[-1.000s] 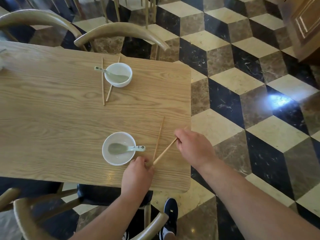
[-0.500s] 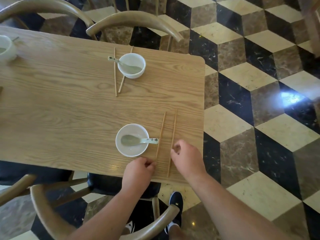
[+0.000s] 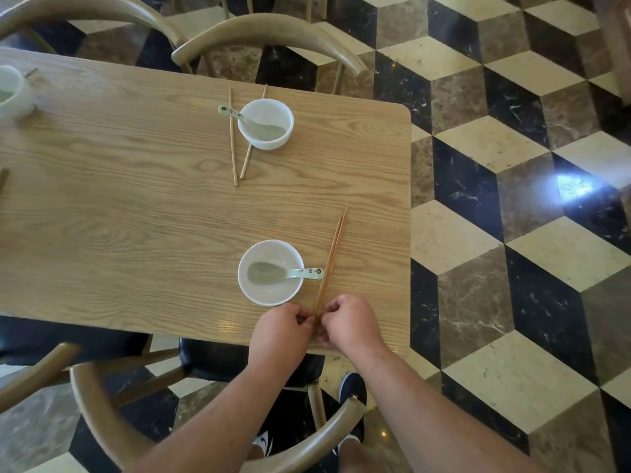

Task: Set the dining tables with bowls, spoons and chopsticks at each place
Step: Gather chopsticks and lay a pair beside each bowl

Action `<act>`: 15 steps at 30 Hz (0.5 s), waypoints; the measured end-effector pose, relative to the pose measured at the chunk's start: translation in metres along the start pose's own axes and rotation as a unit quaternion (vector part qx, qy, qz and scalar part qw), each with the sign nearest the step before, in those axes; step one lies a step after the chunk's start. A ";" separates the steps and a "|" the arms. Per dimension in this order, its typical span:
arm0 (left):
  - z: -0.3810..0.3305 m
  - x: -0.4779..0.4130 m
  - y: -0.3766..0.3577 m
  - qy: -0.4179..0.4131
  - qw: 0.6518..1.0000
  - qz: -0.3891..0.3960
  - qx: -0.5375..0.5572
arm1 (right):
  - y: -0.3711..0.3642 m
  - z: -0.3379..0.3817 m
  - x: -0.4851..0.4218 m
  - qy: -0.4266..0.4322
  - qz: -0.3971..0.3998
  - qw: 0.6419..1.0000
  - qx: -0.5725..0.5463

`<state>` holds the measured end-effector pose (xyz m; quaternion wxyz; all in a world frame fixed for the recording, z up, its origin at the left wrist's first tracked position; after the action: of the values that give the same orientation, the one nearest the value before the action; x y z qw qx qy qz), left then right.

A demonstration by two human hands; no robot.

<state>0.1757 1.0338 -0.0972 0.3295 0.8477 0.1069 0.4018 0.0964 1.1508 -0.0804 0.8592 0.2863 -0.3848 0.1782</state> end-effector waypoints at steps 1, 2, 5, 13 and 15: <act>0.001 0.002 -0.001 -0.005 1.000 -0.010 -0.009 | -0.002 -0.001 0.000 0.000 0.001 1.000 -0.009; 0.002 0.003 -0.002 -0.010 1.000 -0.017 -0.010 | -0.003 -0.002 -0.001 0.002 0.002 1.000 -0.016; 0.005 0.004 -0.003 -0.005 1.000 -0.018 0.014 | -0.004 -0.003 -0.002 0.010 0.004 1.000 -0.020; 0.012 -0.006 0.003 0.005 0.999 0.010 0.043 | 0.002 -0.003 -0.004 0.001 0.036 0.999 -0.037; 0.012 -0.007 0.003 0.005 0.999 0.011 0.044 | 0.003 -0.002 -0.004 -0.004 0.042 0.998 -0.040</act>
<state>0.1801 1.0229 -0.1051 0.2868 0.8605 0.1165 0.4047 0.0936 1.1543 -0.0836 0.8602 0.2355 -0.4070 0.1974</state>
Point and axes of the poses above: each hand's wrist, its own x-axis away from the middle knuckle, its own y-axis out of the back of the hand, z = x × y, the point moved 1 cm from there along -x, towards the middle knuckle, and after that the axes turned 7 degrees about -x, right-handed, at the moved point
